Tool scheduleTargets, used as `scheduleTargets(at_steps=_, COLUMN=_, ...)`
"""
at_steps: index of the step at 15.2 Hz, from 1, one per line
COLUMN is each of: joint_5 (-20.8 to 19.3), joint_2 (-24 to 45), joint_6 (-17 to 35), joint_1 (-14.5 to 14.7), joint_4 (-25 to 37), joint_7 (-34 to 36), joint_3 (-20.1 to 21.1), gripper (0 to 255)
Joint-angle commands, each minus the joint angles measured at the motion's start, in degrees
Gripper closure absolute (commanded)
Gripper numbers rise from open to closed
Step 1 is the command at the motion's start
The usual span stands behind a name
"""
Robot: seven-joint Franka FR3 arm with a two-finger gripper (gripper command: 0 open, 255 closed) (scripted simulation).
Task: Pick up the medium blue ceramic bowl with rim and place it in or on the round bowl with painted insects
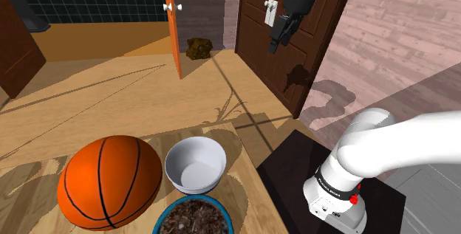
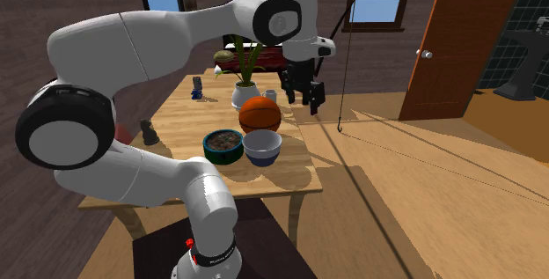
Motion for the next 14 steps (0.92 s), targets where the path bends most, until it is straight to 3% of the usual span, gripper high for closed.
scheduleTargets(at_steps=1, joint_5=0.00, joint_2=0.00, joint_6=0.00, joint_1=0.00, joint_4=0.00, joint_7=0.00, joint_3=0.00, gripper=0)
scheduleTargets(at_steps=14, joint_5=9.93, joint_2=3.15, joint_6=18.53, joint_1=3.62, joint_4=-17.75, joint_7=9.99, joint_3=9.34, gripper=0)
